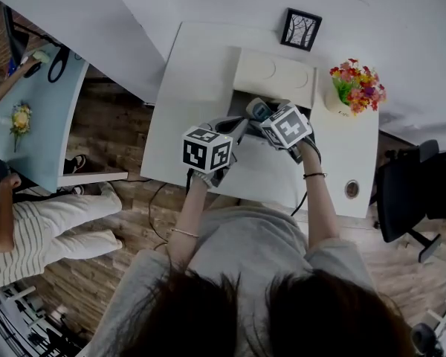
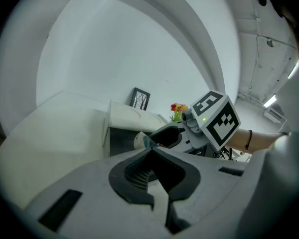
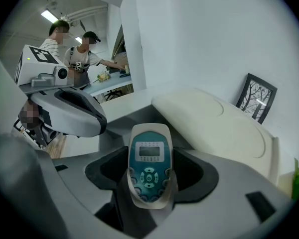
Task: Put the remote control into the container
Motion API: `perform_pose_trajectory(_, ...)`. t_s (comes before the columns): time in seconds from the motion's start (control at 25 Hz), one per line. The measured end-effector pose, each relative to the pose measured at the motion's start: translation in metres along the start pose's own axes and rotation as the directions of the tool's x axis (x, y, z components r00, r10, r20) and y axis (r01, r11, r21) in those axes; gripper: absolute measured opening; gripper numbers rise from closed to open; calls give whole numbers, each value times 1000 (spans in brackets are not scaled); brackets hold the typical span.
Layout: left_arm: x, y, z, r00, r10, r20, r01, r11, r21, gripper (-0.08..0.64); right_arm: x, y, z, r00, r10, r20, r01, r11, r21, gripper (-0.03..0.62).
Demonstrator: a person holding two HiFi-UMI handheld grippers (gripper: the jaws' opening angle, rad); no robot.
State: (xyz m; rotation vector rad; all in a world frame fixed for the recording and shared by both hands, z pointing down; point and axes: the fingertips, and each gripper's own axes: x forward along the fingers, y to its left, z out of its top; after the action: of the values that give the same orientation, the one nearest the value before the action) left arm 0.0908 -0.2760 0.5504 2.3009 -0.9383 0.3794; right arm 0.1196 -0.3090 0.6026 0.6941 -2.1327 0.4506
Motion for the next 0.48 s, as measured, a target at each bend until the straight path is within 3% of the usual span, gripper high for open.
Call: perform_pose_trajectory(0.48,2,7,-2,1000,3,-8,-3,1000,-22,3,18,-4,-14,992,-13,-129,8,999,-35,284)
